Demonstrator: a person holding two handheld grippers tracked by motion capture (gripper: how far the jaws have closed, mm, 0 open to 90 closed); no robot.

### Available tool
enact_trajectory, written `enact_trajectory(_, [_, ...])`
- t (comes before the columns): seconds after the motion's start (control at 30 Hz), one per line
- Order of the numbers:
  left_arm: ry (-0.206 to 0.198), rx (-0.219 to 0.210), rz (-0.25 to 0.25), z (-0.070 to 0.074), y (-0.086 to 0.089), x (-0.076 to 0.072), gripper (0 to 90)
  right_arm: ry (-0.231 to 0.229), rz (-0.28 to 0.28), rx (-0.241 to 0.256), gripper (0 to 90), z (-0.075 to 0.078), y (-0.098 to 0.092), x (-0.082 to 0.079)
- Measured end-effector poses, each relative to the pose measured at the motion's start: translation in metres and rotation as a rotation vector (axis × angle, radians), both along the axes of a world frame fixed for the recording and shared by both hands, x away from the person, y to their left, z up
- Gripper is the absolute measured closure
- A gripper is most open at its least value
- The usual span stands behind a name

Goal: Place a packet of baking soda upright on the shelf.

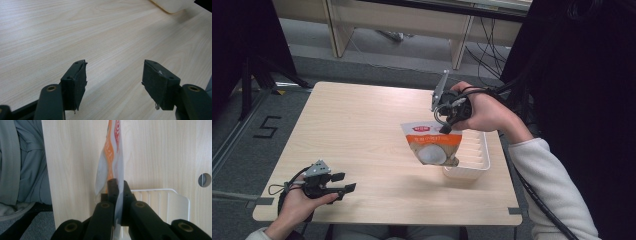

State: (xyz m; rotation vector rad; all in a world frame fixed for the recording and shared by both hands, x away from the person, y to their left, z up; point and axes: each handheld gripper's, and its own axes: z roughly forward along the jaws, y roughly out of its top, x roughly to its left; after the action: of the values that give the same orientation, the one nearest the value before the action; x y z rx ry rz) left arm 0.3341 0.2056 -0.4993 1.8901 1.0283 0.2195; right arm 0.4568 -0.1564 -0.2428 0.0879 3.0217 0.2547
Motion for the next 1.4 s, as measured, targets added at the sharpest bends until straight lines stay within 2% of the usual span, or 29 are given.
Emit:
enact_trajectory(0.17, [0.001,0.001,0.000,0.000,0.000,0.000,35.4,-0.010,-0.025,-0.005,90.0,0.006,-0.004,-0.001])
enact_trajectory(0.27, [0.002,-0.001,0.001,0.000,0.000,0.000,35.4,-0.025,-0.001,0.003,90.0,0.007,-0.006,0.001])
enact_trajectory(0.3, [0.003,-0.001,0.002,0.000,0.000,0.000,35.4,-0.017,-0.044,-0.007,90.0,0.009,-0.007,-0.001])
enact_trajectory(0.37, [0.001,0.000,0.001,0.000,0.000,0.000,35.4,-0.022,-0.038,-0.004,90.0,0.010,-0.009,0.000])
enact_trajectory(0.4, [0.001,0.000,0.001,0.000,0.000,0.000,35.4,-0.018,-0.017,0.004,90.0,0.010,-0.010,0.002])
enact_trajectory(0.5, [0.001,0.000,0.000,0.000,0.000,0.000,35.4,-0.022,-0.051,0.001,90.0,0.012,-0.013,0.002])
enact_trajectory(0.53, [0.002,-0.001,0.001,0.000,0.000,0.000,35.4,-0.020,-0.034,0.006,90.0,0.012,-0.014,0.003])
enact_trajectory(0.57, [0.002,-0.001,0.001,0.000,0.000,0.000,35.4,-0.021,-0.057,-0.006,90.0,0.014,-0.015,0.003])
enact_trajectory(0.6, [0.001,0.000,0.001,0.000,0.000,0.000,35.4,-0.025,-0.037,0.000,90.0,0.014,-0.015,0.004])
enact_trajectory(0.73, [0.003,0.000,0.002,0.000,0.000,0.000,35.4,-0.028,-0.073,0.003,90.0,0.016,-0.020,0.003])
enact_trajectory(0.77, [0.002,0.000,0.002,0.000,0.000,0.000,35.4,-0.031,-0.043,0.004,90.0,0.015,-0.021,0.005])
enact_trajectory(0.8, [0.002,0.000,0.002,0.000,0.000,0.000,35.4,-0.024,-0.067,0.004,90.0,0.015,-0.022,0.004])
enact_trajectory(0.83, [0.002,0.000,0.002,0.000,0.000,0.000,35.4,-0.031,-0.038,0.007,90.0,0.014,-0.022,0.007])
enact_trajectory(0.87, [0.002,0.000,0.002,0.000,0.000,0.000,35.4,-0.025,-0.075,0.001,90.0,0.015,-0.024,0.005])
enact_trajectory(0.9, [0.001,-0.001,0.001,0.000,0.000,0.000,35.4,-0.025,-0.063,-0.001,90.0,0.014,-0.025,0.006])
enact_trajectory(0.93, [0.001,0.000,0.001,0.000,0.000,0.000,35.4,-0.023,-0.084,0.002,90.0,0.015,-0.026,0.006])
enact_trajectory(1.0, [0.003,-0.001,0.002,0.000,0.000,0.000,35.5,-0.028,-0.069,0.006,90.0,0.014,-0.028,0.008])
enact_trajectory(1.03, [0.003,0.004,0.002,0.000,0.000,0.000,35.4,-0.018,-0.088,0.001,90.0,0.015,-0.029,0.007])
enact_trajectory(1.17, [0.003,-0.001,0.003,0.000,0.000,0.000,35.5,-0.024,-0.077,0.007,90.0,0.014,-0.032,0.009])
enact_trajectory(1.23, [0.002,0.000,0.002,0.000,0.000,0.000,35.5,-0.020,-0.097,0.003,90.0,0.015,-0.034,0.009])
enact_trajectory(1.27, [0.002,-0.001,0.002,0.000,0.000,0.000,35.4,-0.020,-0.083,0.011,90.0,0.015,-0.035,0.010])
enact_trajectory(1.37, [0.002,-0.001,0.003,0.000,0.000,0.000,35.4,-0.020,-0.110,0.004,90.0,0.016,-0.038,0.010])
enact_trajectory(1.4, [0.002,0.000,0.002,0.000,0.000,0.000,35.4,-0.015,-0.091,0.009,90.0,0.016,-0.040,0.012])
